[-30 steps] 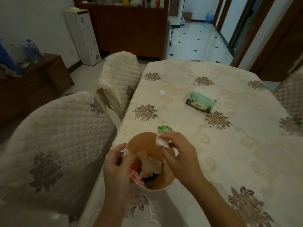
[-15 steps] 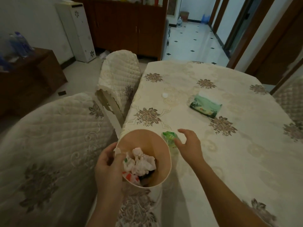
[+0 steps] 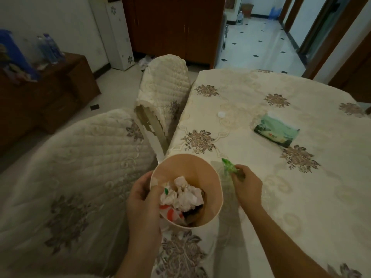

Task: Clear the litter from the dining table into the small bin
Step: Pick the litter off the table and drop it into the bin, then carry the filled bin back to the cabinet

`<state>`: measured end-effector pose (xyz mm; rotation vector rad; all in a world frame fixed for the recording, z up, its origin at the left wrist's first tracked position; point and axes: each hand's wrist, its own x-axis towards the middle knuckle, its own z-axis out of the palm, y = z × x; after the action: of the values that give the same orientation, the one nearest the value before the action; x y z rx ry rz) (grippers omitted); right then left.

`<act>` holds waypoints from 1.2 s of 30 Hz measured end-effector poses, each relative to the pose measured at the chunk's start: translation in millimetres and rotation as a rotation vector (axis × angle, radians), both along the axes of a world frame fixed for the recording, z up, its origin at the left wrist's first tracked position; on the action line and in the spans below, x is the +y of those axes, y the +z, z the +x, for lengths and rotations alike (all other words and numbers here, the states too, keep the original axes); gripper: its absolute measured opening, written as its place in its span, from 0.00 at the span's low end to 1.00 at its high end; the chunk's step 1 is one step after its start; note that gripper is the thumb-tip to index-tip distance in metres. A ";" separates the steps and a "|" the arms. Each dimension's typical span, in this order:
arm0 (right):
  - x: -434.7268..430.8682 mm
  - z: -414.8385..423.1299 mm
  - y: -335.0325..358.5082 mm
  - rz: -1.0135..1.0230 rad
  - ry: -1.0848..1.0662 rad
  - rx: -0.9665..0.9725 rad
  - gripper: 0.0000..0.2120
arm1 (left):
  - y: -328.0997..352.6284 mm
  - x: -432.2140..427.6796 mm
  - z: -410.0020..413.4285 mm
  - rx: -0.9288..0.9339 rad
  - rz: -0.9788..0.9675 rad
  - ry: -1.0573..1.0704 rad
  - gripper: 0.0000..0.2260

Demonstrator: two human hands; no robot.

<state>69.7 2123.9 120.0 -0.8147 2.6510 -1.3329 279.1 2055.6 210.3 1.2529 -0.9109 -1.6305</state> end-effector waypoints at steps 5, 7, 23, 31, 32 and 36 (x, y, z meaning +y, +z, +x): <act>14.4 40.2 78.0 -0.325 0.089 0.067 0.10 | 2.6 13.8 14.9 -0.013 -0.025 0.028 0.15; 25.6 65.9 107.0 -0.379 0.232 0.150 0.10 | 3.5 20.5 25.4 -0.029 -0.030 0.048 0.15; 15.1 242.7 110.1 -0.116 1.046 0.382 0.22 | 12.4 85.5 199.2 -0.064 -0.040 0.477 0.09; -52.8 360.6 111.6 -0.063 1.038 0.564 0.26 | 26.4 51.5 351.4 -0.046 -0.056 0.698 0.08; -63.4 377.5 110.4 -0.039 1.036 0.562 0.28 | 28.0 42.7 373.6 -0.045 -0.065 0.710 0.09; -103.0 439.2 107.1 0.012 1.028 0.574 0.31 | 33.8 7.4 453.7 -0.087 -0.083 0.756 0.16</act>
<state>508.9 2020.9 227.1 -2.3632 1.8752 -0.8386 732.9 2063.0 244.1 1.3907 -0.4518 -0.9358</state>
